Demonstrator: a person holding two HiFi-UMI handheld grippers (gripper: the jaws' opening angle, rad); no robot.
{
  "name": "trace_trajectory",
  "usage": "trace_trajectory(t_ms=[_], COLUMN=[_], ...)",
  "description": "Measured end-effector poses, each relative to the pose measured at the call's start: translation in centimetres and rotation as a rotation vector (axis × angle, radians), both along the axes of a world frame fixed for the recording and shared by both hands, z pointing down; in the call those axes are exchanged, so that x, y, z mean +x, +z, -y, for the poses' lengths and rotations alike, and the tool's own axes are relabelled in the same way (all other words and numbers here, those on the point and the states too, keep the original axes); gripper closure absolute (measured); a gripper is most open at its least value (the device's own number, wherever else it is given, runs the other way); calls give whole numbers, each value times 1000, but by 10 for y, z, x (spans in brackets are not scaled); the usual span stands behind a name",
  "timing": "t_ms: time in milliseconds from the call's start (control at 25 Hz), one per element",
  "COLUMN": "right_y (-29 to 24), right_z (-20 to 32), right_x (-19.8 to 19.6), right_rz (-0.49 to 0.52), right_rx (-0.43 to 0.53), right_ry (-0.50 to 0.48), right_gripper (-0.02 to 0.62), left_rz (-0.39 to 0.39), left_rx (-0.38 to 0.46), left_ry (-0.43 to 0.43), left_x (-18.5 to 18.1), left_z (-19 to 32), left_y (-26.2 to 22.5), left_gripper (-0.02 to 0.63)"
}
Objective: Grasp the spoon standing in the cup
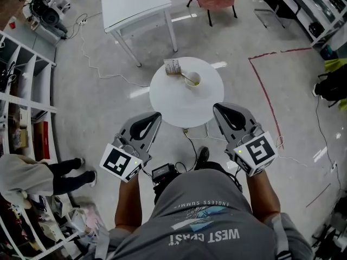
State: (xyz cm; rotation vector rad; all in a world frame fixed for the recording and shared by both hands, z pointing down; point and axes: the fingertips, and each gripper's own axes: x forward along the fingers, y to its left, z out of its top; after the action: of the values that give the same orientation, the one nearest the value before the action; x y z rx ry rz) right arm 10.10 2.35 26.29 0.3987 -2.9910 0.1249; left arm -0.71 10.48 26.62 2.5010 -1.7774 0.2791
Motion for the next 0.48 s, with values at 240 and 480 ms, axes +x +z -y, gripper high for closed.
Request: trace_trajectory(t_ms=[240, 480], right_y=[0, 8], right_z=[23, 27], right_x=[5, 4], right_rz=[11, 13], right_rx=[-11, -15], right_ry=[-41, -48], right_gripper=[594, 594], left_rz=[14, 18], left_rx=[-12, -32], left_ry=[-33, -36], left_x=[11, 11], left_z=[19, 19], left_y=[-2, 6], left_gripper=[604, 604])
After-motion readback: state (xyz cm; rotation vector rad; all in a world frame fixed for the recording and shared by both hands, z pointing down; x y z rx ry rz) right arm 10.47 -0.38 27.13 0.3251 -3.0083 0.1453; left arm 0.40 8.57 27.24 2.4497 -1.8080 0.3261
